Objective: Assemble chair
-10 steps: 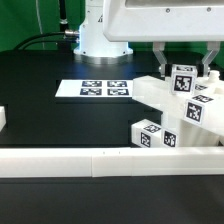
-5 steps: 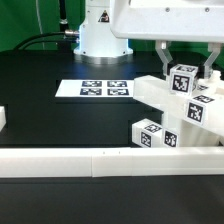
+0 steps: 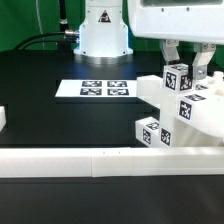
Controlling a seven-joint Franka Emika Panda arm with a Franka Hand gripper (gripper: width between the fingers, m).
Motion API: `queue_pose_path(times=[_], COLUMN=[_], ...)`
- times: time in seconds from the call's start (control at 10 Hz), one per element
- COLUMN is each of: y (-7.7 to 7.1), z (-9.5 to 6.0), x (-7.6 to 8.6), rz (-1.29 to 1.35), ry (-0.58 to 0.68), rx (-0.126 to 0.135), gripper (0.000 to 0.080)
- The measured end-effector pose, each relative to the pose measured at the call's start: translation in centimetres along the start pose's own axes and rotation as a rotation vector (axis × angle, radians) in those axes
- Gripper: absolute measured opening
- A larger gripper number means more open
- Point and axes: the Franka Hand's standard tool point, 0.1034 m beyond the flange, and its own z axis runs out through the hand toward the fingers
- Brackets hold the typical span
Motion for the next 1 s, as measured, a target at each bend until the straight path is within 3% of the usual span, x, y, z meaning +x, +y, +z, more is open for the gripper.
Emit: queue_pose_path(times=[0.2,0.5,0.9,1.0], y=[0.0,-0.2,-0.3,-0.5], z=[0.0,-0.2,-0.2,-0.7], x=[0.1,-0.1,-0.3,-1.5], rz=[0.08,0.005,-0.301,-0.527], ry=[0.001,-0.002,0.002,0.02], rx=[0.0,0.0,-0.002,-0.014], gripper=[0.0285,0.0609,0.0648,0.0649])
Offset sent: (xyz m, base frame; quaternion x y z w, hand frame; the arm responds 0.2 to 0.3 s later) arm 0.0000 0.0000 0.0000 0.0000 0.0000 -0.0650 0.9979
